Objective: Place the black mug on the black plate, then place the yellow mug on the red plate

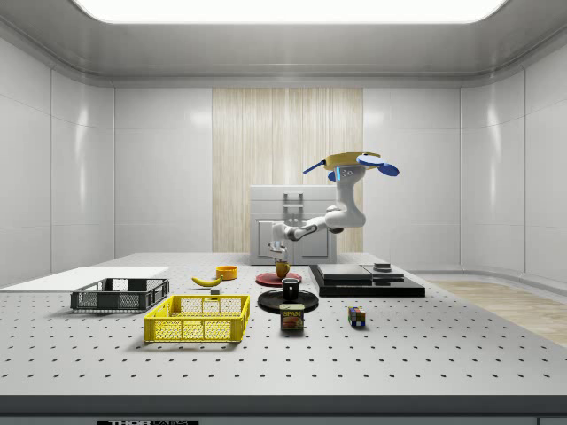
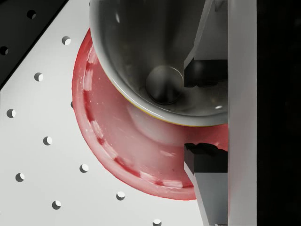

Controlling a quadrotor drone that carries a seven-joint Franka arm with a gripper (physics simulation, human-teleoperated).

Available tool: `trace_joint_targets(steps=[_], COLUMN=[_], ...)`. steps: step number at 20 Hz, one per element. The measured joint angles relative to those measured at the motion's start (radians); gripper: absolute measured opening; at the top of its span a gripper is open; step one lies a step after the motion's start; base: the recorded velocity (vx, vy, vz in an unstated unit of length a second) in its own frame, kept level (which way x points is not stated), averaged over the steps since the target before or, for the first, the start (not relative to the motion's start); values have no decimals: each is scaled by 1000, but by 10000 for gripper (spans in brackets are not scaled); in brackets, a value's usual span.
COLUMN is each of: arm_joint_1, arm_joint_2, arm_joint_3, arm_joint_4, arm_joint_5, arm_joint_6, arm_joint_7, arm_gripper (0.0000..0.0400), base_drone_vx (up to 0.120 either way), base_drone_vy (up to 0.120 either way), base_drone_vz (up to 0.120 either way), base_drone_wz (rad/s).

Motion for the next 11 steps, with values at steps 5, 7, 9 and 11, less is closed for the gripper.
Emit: trace_joint_targets(steps=[5,7,9,11], arm_joint_1=[6,9,11,13], arm_joint_2=[-9,-13,-16,-18], arm_joint_3=[28,42,52,59], arm_joint_4=[-9,-14,-17,-19], arm_joint_5=[24,36,45,51], arm_joint_6=[-15,-23,-29,-33], arm_joint_7=[-1,-1,-2,-2], arm_gripper=[354,372,383,390], base_drone_vx=[0,0,0,0], base_drone_vy=[0,0,0,0], base_drone_vz=[0,0,0,0], base_drone_wz=[0,0,0,0])
